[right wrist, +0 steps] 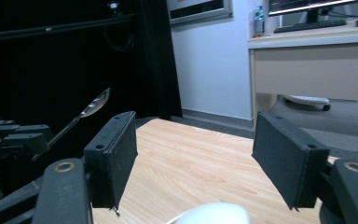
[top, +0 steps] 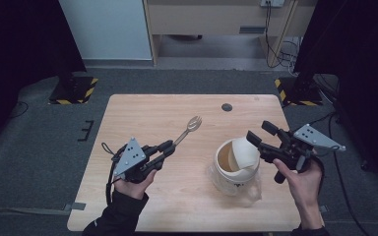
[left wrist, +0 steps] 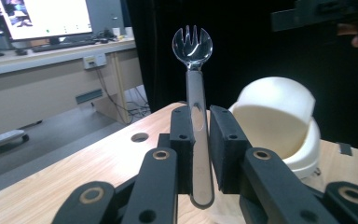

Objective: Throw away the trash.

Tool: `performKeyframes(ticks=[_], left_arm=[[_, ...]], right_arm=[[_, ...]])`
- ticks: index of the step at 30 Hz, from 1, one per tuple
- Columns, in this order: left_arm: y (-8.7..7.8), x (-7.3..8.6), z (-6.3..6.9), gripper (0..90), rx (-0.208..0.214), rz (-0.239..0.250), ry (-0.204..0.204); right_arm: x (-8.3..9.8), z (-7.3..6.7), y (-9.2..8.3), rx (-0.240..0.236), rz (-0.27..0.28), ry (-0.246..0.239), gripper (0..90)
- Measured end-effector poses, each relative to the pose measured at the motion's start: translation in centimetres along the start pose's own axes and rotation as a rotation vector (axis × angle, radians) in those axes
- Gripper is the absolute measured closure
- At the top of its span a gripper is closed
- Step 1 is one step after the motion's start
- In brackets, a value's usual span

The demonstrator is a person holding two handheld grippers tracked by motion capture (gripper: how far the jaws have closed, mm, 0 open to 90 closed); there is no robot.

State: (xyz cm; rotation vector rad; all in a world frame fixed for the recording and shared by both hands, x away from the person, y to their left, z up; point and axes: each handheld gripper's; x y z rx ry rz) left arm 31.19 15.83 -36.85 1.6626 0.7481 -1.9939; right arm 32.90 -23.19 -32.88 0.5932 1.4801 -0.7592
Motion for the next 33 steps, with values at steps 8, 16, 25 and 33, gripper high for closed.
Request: performKeyframes(ticks=[8, 16, 25, 33], left_arm=[[0.9, 0.0, 1.9, 79.6, 0.056, 0.003, 0.024], [2.0, 0.5, 3.7, 79.6, 0.104, -0.016, 0.054], [2.6, 1.1, 4.8, 79.6, 0.127, -0.02, 0.087], [2.5, 1.2, 5.2, 79.6, 0.129, 0.001, 0.093]], right_arm=[[-0.1, -1.5, 0.7, -0.063, 0.023, 0.023, 33.1], [0.3, -2.6, 1.8, -0.12, 0.046, 0.071, 37.1], [1.0, -4.2, 3.1, -0.202, 0.013, 0.104, 44.3], [1.7, -4.7, 3.7, -0.25, 0.009, 0.172, 59.3]])
Point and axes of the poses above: each handheld gripper's, and its own axes: y roughly forward along the jaws, x roughly out of its underside, z roughly to its right, and after that the axes turned 12 degrees about -y, right-handed
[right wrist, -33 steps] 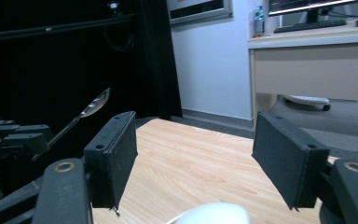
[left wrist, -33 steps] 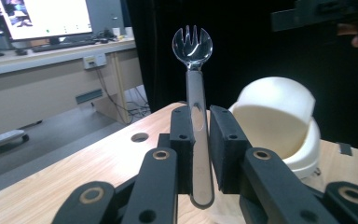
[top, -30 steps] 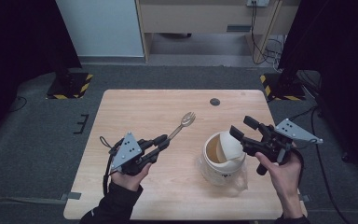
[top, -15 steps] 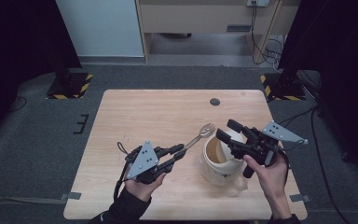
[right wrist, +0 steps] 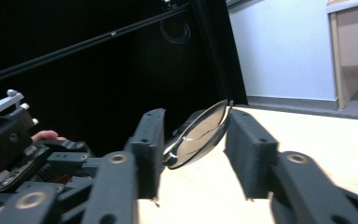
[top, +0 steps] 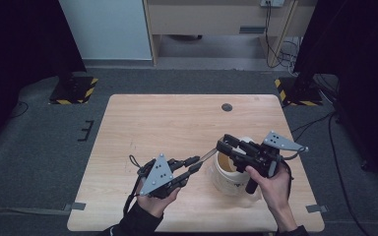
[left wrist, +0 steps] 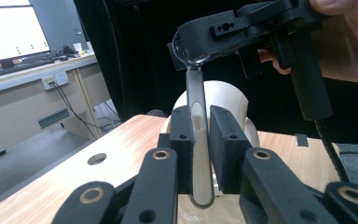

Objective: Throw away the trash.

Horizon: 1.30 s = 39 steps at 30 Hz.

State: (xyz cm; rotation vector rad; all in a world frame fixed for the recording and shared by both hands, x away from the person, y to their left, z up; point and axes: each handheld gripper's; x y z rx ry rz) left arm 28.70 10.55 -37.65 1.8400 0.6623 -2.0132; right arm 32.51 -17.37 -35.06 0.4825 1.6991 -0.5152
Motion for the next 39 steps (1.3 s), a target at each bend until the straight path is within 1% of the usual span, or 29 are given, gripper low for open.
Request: performKeyframes(ticks=[1, 2, 3, 4, 6, 7, 8, 9, 12, 13, 14, 15, 16, 17, 20, 21, 22, 23, 24, 26, 27, 28, 29, 31, 32, 33, 36, 38, 39], left_arm=[[0.0, 0.0, 0.0, 79.6, 0.0, 0.0, 0.0], [0.0, 0.0, 0.0, 79.6, -0.002, -0.002, 0.001], [0.0, 0.0, 0.0, 79.6, -0.003, -0.004, -0.001], [0.1, 0.1, 0.0, 79.6, -0.004, -0.004, -0.002], [0.2, 0.3, -0.2, 79.7, 0.008, -0.01, -0.031], [0.2, 0.4, -0.3, 83.5, 0.015, -0.007, -0.042], [0.2, 0.5, -0.4, 82.2, 0.018, -0.007, -0.056], [0.2, 0.5, -0.5, 81.2, 0.017, -0.013, -0.067], [0.0, 0.6, -1.1, 75.9, 0.008, -0.011, -0.107], [-0.1, 0.6, -1.3, 74.3, -0.003, -0.015, -0.112], [-0.1, 0.6, -1.3, 73.1, -0.003, -0.015, -0.112], [-0.5, 0.7, -1.8, 71.7, -0.022, -0.016, -0.12], [-0.5, 0.7, -1.8, 70.2, -0.022, -0.016, -0.12], [-0.9, 0.9, -2.5, 68.4, -0.05, -0.029, -0.136], [-2.0, 2.0, -4.0, 61.1, -0.084, -0.073, -0.193], [-2.0, 2.0, -4.0, 58.0, -0.084, -0.073, -0.193], [-2.7, 2.7, -4.6, 58.0, -0.113, -0.101, -0.208], [-3.3, 3.2, -5.1, 53.2, -0.135, -0.122, -0.218], [-4.0, 4.0, -5.6, 47.2, -0.166, -0.149, -0.232], [-5.1, 5.3, -6.6, 40.2, -0.219, -0.194, -0.254], [-5.6, 6.1, -7.2, 37.2, -0.238, -0.21, -0.271], [-5.6, 6.1, -7.2, 34.0, -0.238, -0.21, -0.271], [-6.4, 7.4, -8.4, 31.5, -0.278, -0.243, -0.306], [-6.8, 8.6, -9.9, 27.3, -0.345, -0.292, -0.317], [-6.9, 9.0, -10.6, 26.1, -0.362, -0.31, -0.328], [-6.9, 9.2, -11.0, 24.6, -0.371, -0.32, -0.337], [-7.0, 10.2, -12.7, 22.1, -0.405, -0.347, -0.356], [-7.1, 10.9, -13.6, 21.1, -0.433, -0.368, -0.38], [-7.1, 11.1, -13.7, 21.0, -0.438, -0.372, -0.391]], right_arm=[[0.0, 0.0, 0.0, 0.0, 0.0, 0.0, 59.3], [0.1, -0.1, 0.0, -0.004, 0.006, 0.007, 62.2], [0.1, -0.1, -0.1, -0.007, 0.009, 0.009, 68.9], [0.1, -0.1, -0.1, -0.013, 0.018, 0.02, 71.3], [0.1, 0.0, -0.2, -0.025, 0.036, 0.037, 78.3], [0.1, 0.0, -0.3, -0.038, 0.044, 0.05, 82.5], [0.1, -0.1, -0.3, -0.031, 0.044, 0.044, 82.8], [0.0, -0.1, -0.4, -0.015, 0.032, 0.02, 83.1], [0.0, -0.1, -0.5, -0.014, 0.026, 0.006, 83.3], [-0.1, 0.0, -0.6, -0.009, 0.023, -0.002, 83.3], [-0.2, 0.0, -0.7, -0.005, 0.024, -0.01, 83.3], [-0.2, 0.0, -0.8, -0.003, 0.026, -0.018, 83.3], [-0.3, -0.1, -0.9, 0.0, 0.029, -0.023, 83.3], [-0.5, -0.1, -1.0, 0.006, 0.034, -0.033, 83.3], [-0.9, -0.1, -1.5, 0.023, 0.046, -0.064, 83.3], [-0.9, -0.1, -1.5, 0.023, 0.046, -0.064, 83.3], [-1.1, -0.2, -1.7, 0.032, 0.048, -0.074, 83.2], [-1.3, -0.2, -1.9, 0.044, 0.052, -0.084, 83.2], [-1.4, -0.1, -2.1, 0.059, 0.054, -0.096, 83.2], [-1.5, -0.1, -2.2, 0.08, 0.051, -0.115, 83.2], [-1.5, -0.1, -2.2, 0.091, 0.049, -0.123, 83.2], [-1.4, 0.0, -2.2, 0.1, 0.046, -0.131, 83.2], [-1.4, 0.0, -2.1, 0.114, 0.036, -0.146, 83.2], [-1.2, 0.0, -2.0, 0.137, 0.018, -0.169, 83.2], [-1.2, -0.1, -1.9, 0.149, 0.008, -0.188, 83.2], [-1.1, -0.1, -1.9, 0.159, 0.0, -0.205, 83.2], [-1.0, -0.1, -1.8, 0.189, -0.02, -0.233, 83.2], [-0.8, 0.0, -1.7, 0.201, -0.029, -0.242, 83.2], [-0.7, 0.1, -1.6, 0.208, -0.036, -0.243, 83.2]])
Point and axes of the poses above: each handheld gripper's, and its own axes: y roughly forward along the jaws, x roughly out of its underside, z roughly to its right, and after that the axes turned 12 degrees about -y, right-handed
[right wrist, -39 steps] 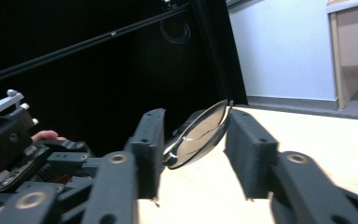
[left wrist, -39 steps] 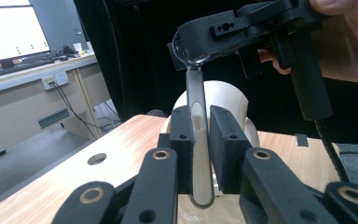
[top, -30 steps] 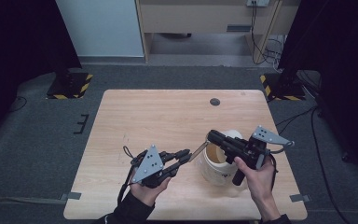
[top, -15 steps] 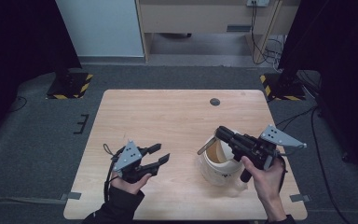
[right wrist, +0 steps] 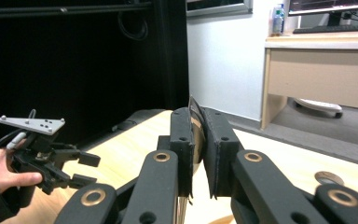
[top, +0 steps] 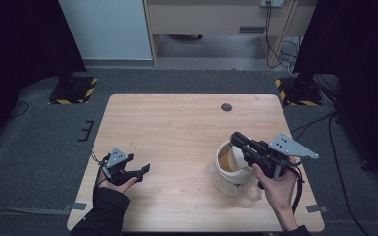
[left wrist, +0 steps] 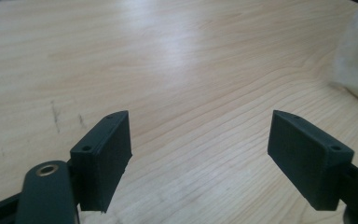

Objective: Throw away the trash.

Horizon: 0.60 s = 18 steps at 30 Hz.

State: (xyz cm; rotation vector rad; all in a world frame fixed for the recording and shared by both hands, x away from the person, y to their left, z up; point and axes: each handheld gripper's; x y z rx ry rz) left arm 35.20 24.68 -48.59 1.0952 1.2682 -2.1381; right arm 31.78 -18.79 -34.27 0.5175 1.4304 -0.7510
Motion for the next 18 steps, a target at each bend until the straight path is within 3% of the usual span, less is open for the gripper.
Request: performKeyframes(ticks=[3, 11, 18], left_arm=[[0.2, 0.2, -0.2, 20.6, -0.002, -0.015, -0.023], [0.5, 0.2, -0.1, 19.8, -0.009, -0.053, -0.001], [0.4, 0.2, -0.3, 19.8, -0.012, -0.058, -0.007]], right_arm=[[0.2, 0.0, 0.1, 0.016, -0.017, -0.016, 83.2], [0.7, -0.2, 0.7, 0.037, -0.069, -0.057, 82.9], [1.5, 0.0, 1.3, 0.019, -0.1, -0.031, 75.5]])
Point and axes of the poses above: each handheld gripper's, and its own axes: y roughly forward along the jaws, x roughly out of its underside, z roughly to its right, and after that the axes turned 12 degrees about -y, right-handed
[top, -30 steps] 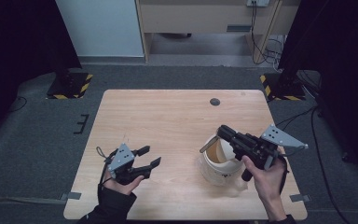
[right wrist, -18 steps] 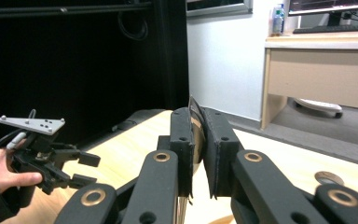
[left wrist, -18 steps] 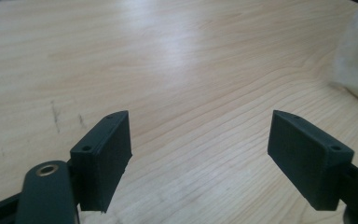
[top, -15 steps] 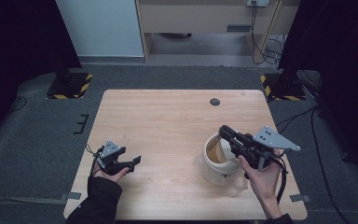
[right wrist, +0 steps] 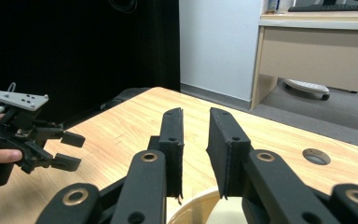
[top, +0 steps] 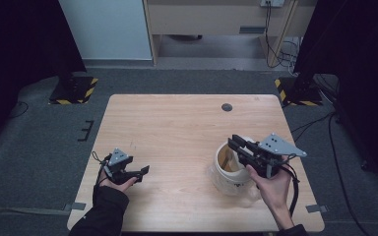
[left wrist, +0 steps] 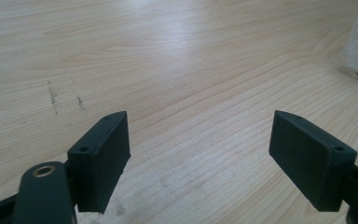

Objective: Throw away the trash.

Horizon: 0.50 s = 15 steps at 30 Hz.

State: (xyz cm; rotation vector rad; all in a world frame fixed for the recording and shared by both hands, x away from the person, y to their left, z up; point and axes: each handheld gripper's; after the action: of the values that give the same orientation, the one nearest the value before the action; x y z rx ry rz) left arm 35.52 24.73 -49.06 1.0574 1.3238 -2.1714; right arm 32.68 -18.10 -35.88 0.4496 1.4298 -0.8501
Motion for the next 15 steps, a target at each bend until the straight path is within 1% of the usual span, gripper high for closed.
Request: performKeyframes(ticks=[2, 4, 6, 7, 8, 9, 11, 12, 13, 14, 15], left_arm=[[0.0, 0.0, -0.1, 19.8, 0.0, -0.001, -0.002], [0.0, 0.0, -0.1, 19.8, 0.0, -0.002, -0.001], [0.0, 0.0, -0.1, 19.8, 0.0, -0.004, -0.001], [0.0, 0.0, -0.2, 19.8, 0.0, -0.003, -0.006], [0.0, 0.0, -0.2, 19.8, 0.002, -0.005, -0.008], [0.0, 0.0, -0.2, 19.7, 0.002, -0.005, -0.008], [0.0, 0.0, -0.3, 19.5, -0.002, -0.013, -0.011], [0.0, 0.0, -0.4, 19.4, -0.003, -0.015, -0.011], [0.0, 0.0, -0.4, 19.4, -0.003, -0.015, -0.011], [0.1, 0.1, -0.4, 19.4, -0.004, -0.018, -0.011], [0.1, 0.1, -0.4, 19.1, -0.005, -0.021, -0.012]], right_arm=[[0.0, 0.1, -0.1, 0.006, 0.003, -0.002, 75.0], [-0.2, 0.3, -0.4, 0.013, 0.018, 0.008, 73.9], [-0.4, 0.5, -0.7, 0.02, 0.027, 0.007, 72.9], [-0.6, 1.1, -1.4, 0.048, 0.049, 0.012, 69.3], [-0.7, 1.4, -1.6, 0.062, 0.057, 0.014, 68.0], [-0.7, 2.0, -2.1, 0.089, 0.067, 0.021, 65.8], [-0.5, 2.9, -2.8, 0.13, 0.074, 0.033, 60.4], [-0.3, 3.5, -3.1, 0.158, 0.077, 0.037, 58.0], [-0.3, 3.5, -3.1, 0.158, 0.077, 0.037, 58.0], [-0.1, 4.1, -3.5, 0.187, 0.077, 0.036, 55.5], [0.3, 4.8, -3.8, 0.221, 0.07, 0.045, 51.2]])
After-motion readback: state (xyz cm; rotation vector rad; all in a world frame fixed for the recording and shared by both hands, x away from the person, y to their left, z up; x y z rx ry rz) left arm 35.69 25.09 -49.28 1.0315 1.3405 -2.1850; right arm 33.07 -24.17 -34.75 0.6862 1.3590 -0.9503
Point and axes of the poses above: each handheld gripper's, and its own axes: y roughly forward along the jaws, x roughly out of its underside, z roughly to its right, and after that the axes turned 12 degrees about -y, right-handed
